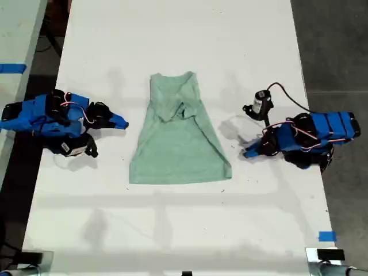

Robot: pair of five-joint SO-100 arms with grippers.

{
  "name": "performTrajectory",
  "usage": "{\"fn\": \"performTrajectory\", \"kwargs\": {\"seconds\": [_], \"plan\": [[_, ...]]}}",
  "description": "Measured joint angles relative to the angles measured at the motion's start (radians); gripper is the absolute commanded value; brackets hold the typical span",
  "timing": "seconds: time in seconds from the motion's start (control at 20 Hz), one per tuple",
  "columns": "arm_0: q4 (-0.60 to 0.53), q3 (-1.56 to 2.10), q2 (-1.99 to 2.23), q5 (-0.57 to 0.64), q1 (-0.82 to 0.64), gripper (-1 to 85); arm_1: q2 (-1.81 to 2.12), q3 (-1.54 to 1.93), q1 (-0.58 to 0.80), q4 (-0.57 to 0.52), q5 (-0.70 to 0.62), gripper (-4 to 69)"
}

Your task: Fold t shirt

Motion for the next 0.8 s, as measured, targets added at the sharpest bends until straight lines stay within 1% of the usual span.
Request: {"fn": "performTrajectory", "kwargs": {"seconds": [0.05,0.1,0.25,0.3,0.35,0.4,0.6,0.8], "plan": [[0.000,0.000,0.000,0.000,0.000,-0.2,0.000,0.000,0.002,0.000,0.002,5.6],[0.000,0.000,0.000,0.000,0.000,-0.2,0.000,0.000,0.025,0.000,0.051,5.5],[0.000,0.000,0.000,0.000,0.000,-0.2,0.000,0.000,0.041,0.000,0.465,5.3],[0.000,0.000,0.000,0.000,0.000,-0.2,0.000,0.000,0.046,0.000,0.522,5.2],[0.000,0.000,0.000,0.000,0.000,-0.2,0.000,0.000,0.046,0.000,0.545,2.3],[0.000,0.000,0.000,0.000,0.000,-0.2,0.000,0.000,0.051,0.000,0.558,1.5],[0.000,0.000,0.000,0.000,0.000,-0.2,0.000,-0.005,0.051,-0.017,0.574,1.2],[0.000,0.000,0.000,0.000,0.000,-0.2,-0.137,-0.216,0.009,0.095,0.653,1.1]]}}
